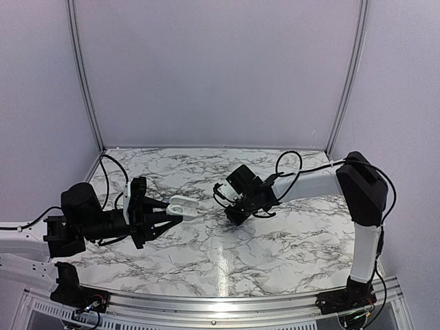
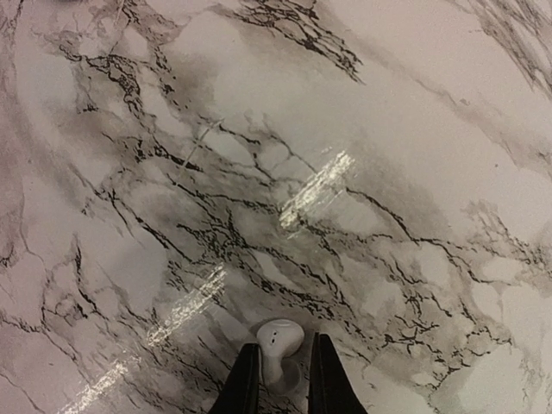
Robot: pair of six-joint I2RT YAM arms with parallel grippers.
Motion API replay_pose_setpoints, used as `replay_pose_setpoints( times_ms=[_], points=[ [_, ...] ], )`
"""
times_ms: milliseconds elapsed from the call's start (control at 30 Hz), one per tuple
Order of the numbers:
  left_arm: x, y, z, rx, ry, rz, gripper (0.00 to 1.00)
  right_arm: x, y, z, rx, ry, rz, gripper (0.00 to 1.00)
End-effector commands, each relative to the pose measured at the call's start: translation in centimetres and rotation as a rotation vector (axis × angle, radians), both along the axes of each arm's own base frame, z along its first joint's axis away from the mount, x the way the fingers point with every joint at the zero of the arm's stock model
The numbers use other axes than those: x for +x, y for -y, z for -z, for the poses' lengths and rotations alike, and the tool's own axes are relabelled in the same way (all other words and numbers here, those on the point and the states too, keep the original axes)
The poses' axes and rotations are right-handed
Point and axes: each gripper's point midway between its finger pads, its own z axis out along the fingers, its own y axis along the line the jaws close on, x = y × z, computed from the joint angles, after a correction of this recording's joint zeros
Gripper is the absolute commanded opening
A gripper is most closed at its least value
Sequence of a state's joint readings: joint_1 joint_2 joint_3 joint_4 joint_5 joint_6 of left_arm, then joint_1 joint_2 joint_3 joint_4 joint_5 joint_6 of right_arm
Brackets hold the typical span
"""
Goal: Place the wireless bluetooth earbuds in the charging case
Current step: Pick up the right earbud from the center of the board.
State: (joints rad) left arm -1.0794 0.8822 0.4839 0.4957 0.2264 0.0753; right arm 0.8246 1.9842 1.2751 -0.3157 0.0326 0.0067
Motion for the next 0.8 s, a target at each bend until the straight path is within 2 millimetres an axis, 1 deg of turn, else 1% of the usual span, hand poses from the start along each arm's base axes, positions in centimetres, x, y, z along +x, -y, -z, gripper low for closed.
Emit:
replay_pose_setpoints(
  times_ms=[0,200,267,400,600,767],
  points=[
    [0.1,-0.3,-0.7,-0.025,0.026,-0.007,0.00,0.9,-0.2,-0.4,0.003,0.005,0.007,0.12],
    [0.1,-0.3,-0.6,-0.023,0.026,-0.009,0.00,0.9,-0.3,-0.6,0.011,0.009,0.007,0.04],
    [0.1,-0.2,-0.6,-0.021,0.025,-0.009,0.00,0.9,-0.3,-0.8,0.014,0.010,0.006,0.00],
    [0.1,-0.2,-0.5,-0.020,0.024,-0.008,0.00,0.8,-0.4,-1.7,0.028,0.014,0.002,0.00],
    [0.1,-0.1,-0.4,-0.018,0.020,-0.004,0.00,0.3,0.1,-4.1,0.054,0.055,-0.030,0.00],
    [0.0,-0.1,-0.4,-0.018,0.016,0.001,0.00,-0.2,0.4,-6.9,0.143,0.080,-0.058,0.00]
  ],
)
